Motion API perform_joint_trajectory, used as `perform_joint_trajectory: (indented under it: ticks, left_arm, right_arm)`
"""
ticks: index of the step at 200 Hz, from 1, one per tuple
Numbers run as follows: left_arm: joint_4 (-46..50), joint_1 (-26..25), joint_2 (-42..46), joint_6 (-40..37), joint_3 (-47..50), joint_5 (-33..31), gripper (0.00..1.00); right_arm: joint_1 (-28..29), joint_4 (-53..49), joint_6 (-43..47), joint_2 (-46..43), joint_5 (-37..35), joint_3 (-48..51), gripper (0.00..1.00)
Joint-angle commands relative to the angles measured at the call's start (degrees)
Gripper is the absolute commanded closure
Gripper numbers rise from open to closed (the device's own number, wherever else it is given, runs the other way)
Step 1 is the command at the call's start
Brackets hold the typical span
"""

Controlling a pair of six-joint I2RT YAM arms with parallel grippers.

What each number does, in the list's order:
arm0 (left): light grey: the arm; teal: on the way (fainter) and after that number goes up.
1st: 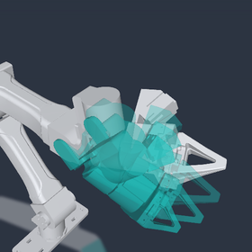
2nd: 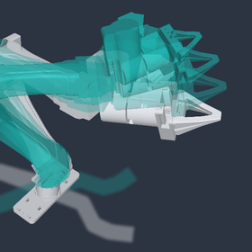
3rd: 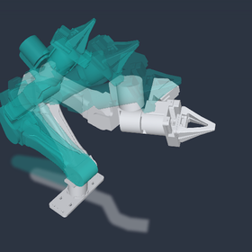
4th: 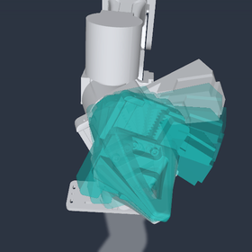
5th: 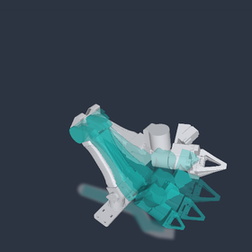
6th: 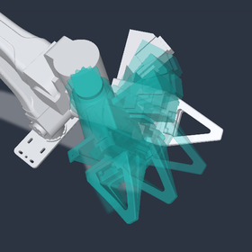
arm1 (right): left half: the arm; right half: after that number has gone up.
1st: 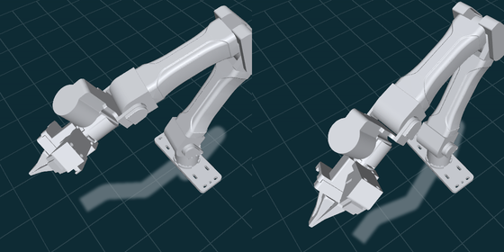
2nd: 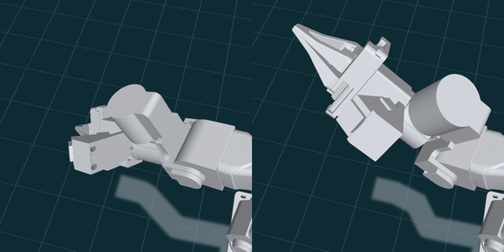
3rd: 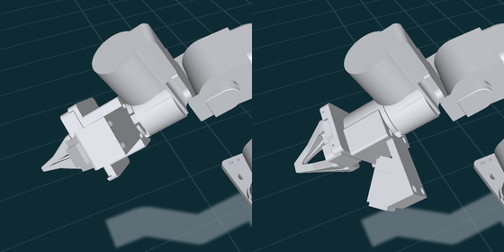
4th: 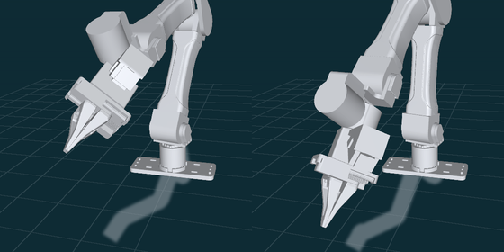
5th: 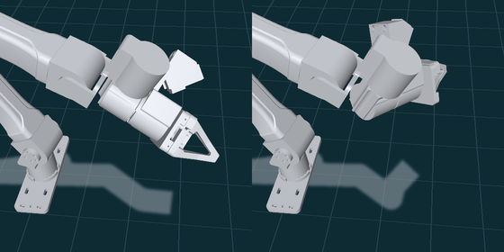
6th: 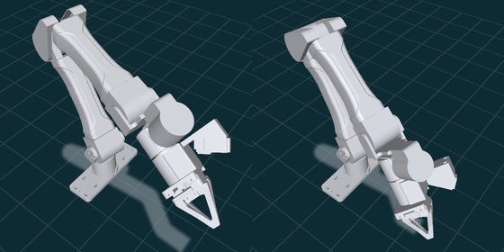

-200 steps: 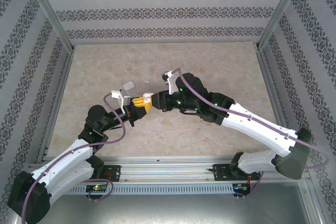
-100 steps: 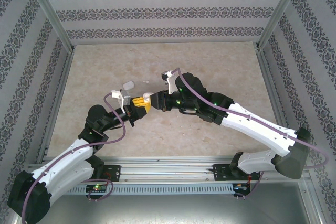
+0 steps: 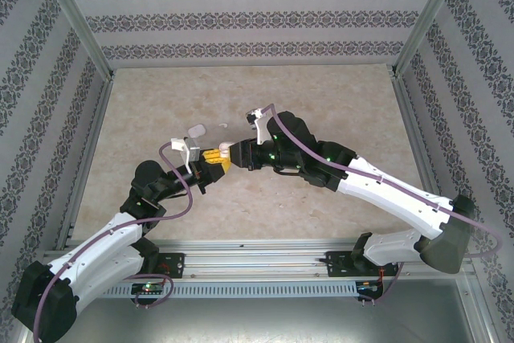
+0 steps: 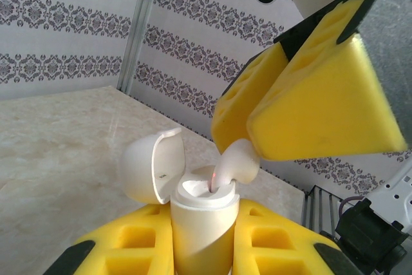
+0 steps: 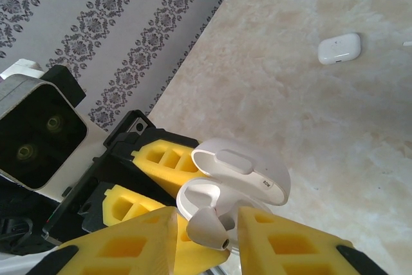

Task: Insert wireless bluetooth earbuds into charging case

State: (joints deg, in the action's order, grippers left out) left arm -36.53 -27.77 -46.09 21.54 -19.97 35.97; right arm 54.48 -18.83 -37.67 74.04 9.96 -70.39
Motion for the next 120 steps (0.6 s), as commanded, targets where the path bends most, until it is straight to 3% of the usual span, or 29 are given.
perform_joint_trajectory:
  ticks: [1, 120]
  left_arm:
    - [-3.3, -0.4, 0.0, 1.0, -1.6, 1.3, 1.0]
    - [-2.1, -0.4, -0.5, 0.3, -1.8, 0.5, 1.0]
  right_arm:
    - [-0.4, 1.0, -0.9, 0.5, 0.1, 0.2, 0.69]
    - [-0.3, 0.4, -2.2, -0.7, 1.7, 0.3, 0.67]
